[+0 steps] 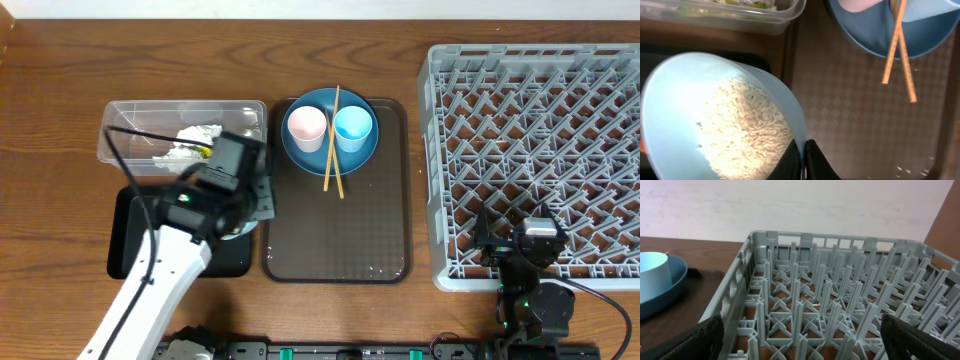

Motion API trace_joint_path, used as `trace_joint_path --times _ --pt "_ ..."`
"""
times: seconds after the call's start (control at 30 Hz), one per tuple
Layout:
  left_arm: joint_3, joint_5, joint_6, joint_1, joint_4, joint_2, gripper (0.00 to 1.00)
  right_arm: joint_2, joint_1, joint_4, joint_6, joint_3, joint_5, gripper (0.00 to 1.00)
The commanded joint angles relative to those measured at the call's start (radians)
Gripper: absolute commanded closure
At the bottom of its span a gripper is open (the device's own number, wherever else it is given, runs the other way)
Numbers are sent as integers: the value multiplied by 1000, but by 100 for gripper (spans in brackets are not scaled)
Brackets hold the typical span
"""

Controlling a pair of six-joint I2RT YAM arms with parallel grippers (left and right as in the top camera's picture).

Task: Sort waste into correct bins and load items into the dishwasher rack
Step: 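Tilt the bowl with the left gripper over the black tray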

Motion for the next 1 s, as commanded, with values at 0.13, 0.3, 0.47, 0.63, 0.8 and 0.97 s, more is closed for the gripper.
trace_joint_path --times 0.13,0.3,0.47,0.63,0.8,0.97 --pt "2 299 164 209 6 -11 94 -2 -2 -3 16 -2 6 1" --pt "2 451 234 336 5 -11 94 -2 -2 -3 16 -2 7 1" --pt "2 588 290 438 -2 -11 94 -2 -2 -3 16 -2 7 1" --pt "-13 658 328 507 -14 -11 94 -2 -2 -3 16 -2 7 1" --pt "-61 705 372 561 -13 -11 94 -2 -2 -3 16 -2 6 1" --pt "-113 807 447 626 -13 -9 94 -2 -2 -3 16 -2 7 1"
